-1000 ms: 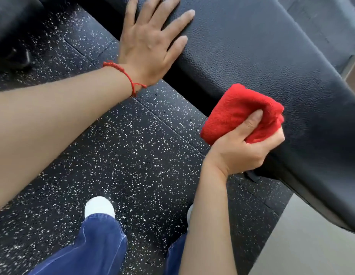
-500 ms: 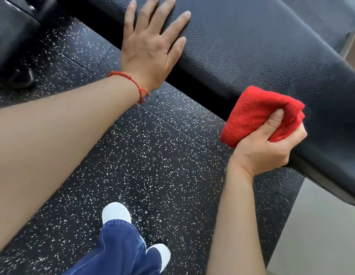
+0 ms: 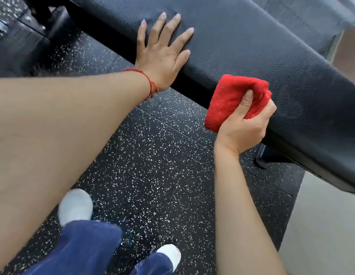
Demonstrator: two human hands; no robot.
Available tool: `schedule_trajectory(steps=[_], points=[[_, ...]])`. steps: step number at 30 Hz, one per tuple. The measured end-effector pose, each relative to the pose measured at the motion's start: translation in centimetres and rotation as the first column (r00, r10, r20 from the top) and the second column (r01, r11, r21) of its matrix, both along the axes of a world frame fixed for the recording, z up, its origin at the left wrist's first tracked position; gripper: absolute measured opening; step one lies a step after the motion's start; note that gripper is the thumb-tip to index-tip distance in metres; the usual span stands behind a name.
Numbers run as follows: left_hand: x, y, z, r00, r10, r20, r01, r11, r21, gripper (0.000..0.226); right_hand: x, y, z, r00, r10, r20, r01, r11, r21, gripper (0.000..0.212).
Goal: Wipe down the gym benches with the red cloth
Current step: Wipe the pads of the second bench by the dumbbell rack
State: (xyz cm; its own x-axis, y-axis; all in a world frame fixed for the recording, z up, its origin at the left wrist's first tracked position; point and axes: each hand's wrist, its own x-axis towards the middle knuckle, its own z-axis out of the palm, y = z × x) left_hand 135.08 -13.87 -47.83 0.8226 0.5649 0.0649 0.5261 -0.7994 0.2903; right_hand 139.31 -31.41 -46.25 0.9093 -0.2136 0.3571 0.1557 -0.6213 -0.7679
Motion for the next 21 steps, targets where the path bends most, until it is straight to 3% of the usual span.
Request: schedule_trajectory(steps=[5, 10, 15, 21], points=[[-0.3, 0.1, -0.3, 1.0, -0.02, 0.003, 0.02, 0.999, 0.027, 0.048, -0.5, 0.5, -0.4, 0.999, -0.046, -0.002, 0.046, 0.999, 0.021, 0.041], [-1.6, 1.8, -0.6, 0.99, -0.143, 0.002, 0.142, 0.985, 0.097, 0.055, -2.0, 2.8, -0.6, 0.988, -0.151, -0.006, 0.151, 0.986, 0.066, 0.045], [-3.2, 5.2, -1.5, 0.917, -0.384, 0.103, 0.355, 0.908, 0.22, 0.049, -4.1, 6.6, -1.0, 0.996, -0.085, -0.018, 0.086, 0.994, 0.073, 0.056], [-5.1, 9.4, -1.3, 0.911, -0.395, 0.123, 0.354, 0.898, 0.261, 0.045, -5.6, 11.4, -0.9, 1.0, -0.015, 0.028, 0.014, 1.0, 0.025, 0.052]])
